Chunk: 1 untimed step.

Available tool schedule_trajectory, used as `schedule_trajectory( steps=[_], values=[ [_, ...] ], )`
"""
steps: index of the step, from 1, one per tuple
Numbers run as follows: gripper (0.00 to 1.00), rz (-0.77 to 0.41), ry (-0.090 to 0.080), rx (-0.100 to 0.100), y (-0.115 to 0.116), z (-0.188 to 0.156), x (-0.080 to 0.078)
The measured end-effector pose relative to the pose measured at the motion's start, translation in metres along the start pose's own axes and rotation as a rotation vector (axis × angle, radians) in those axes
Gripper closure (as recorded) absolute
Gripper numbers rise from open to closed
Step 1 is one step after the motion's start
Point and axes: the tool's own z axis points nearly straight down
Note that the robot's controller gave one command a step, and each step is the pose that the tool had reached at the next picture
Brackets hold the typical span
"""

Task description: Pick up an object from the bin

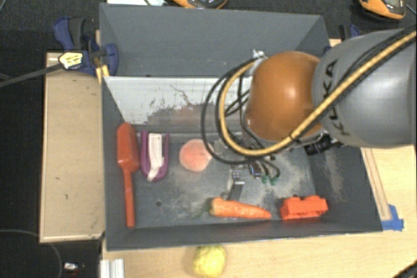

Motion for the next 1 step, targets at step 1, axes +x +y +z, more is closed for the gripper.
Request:
schedule_trajectory(
  steps=[1],
  values=[
    [0.0,0.001,0.0,0.0,0.0,0.0,0.0]
  ],
)
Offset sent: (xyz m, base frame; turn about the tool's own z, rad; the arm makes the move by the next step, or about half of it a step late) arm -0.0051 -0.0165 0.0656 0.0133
